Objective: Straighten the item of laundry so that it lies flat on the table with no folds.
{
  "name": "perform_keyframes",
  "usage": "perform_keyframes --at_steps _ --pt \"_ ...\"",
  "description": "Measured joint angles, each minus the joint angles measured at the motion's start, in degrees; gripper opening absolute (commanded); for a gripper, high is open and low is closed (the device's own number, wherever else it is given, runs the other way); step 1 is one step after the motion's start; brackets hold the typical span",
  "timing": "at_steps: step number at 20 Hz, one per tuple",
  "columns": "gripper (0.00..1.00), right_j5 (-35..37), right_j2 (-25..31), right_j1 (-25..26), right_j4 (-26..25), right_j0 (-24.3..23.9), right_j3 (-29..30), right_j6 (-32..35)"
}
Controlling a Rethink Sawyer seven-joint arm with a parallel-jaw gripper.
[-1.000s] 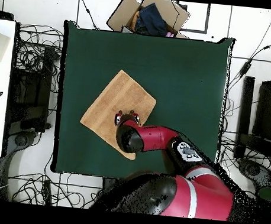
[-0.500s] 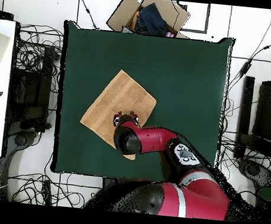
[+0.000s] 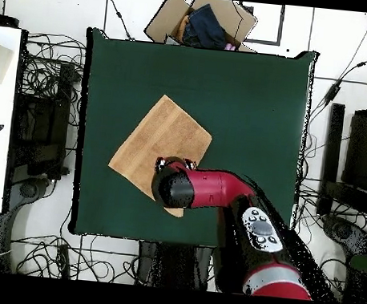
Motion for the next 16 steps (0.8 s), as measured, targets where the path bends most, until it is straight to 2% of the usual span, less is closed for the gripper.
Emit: perform_keyframes --at_steps 4,7,16 --pt "1.00 4.0 0.0 -3.2 1.3 0.0 0.4 0.0" --pt "1.00 4.4 0.1 -4.7 1.6 0.0 0.5 0.0" --pt "1.00 0.7 0.4 -2.6 1.6 -1.8 0.6 0.0"
